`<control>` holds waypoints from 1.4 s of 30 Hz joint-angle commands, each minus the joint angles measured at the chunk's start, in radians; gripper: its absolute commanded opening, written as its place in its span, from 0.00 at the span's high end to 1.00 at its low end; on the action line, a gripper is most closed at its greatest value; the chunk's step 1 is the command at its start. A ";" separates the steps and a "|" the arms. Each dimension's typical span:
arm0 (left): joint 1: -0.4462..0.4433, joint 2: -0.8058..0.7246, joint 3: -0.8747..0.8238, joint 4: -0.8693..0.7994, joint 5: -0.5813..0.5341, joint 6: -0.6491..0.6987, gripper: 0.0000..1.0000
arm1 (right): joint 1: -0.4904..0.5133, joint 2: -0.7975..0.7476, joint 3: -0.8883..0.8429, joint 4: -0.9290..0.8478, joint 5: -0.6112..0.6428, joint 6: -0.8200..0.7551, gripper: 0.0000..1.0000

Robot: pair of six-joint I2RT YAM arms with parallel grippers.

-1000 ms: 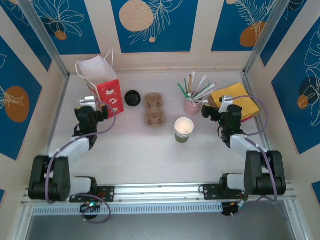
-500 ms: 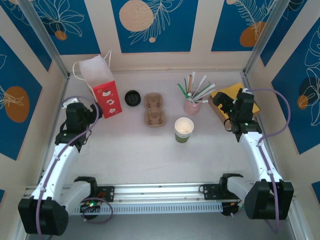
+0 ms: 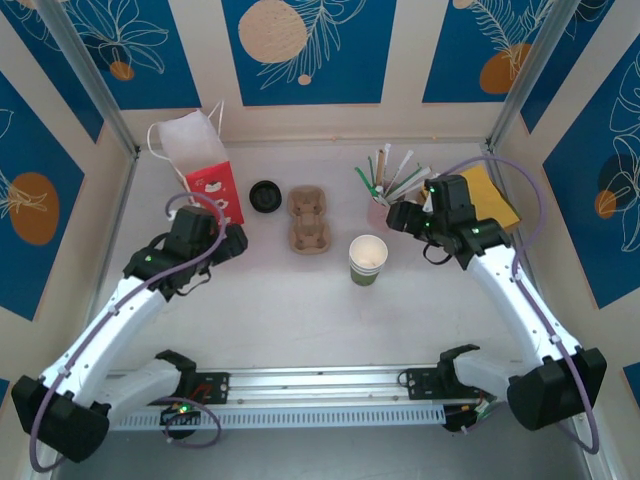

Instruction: Pack the takeout coffee

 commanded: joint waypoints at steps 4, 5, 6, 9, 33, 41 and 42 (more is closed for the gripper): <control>-0.157 0.209 0.210 -0.191 -0.035 -0.041 0.00 | 0.074 0.118 0.097 -0.242 -0.057 -0.025 0.47; -0.166 0.239 0.236 -0.208 -0.034 -0.035 0.00 | 0.080 0.129 0.101 -0.252 -0.064 -0.024 0.51; -0.177 0.269 0.266 -0.223 -0.031 -0.022 0.00 | 0.092 0.145 0.106 -0.264 -0.071 -0.021 0.53; -0.199 0.324 0.308 -0.242 -0.039 0.012 0.00 | 0.124 0.198 0.117 -0.299 -0.076 0.004 0.62; -0.226 0.262 0.316 -0.145 0.129 0.237 0.00 | 0.204 0.325 0.208 -0.420 0.061 0.113 0.79; -0.228 0.298 0.324 -0.124 0.148 0.217 0.00 | 0.164 0.354 0.229 -0.406 0.035 0.058 0.80; -0.228 0.302 0.328 -0.124 0.149 0.217 0.00 | 0.160 0.356 0.227 -0.405 0.028 0.055 0.82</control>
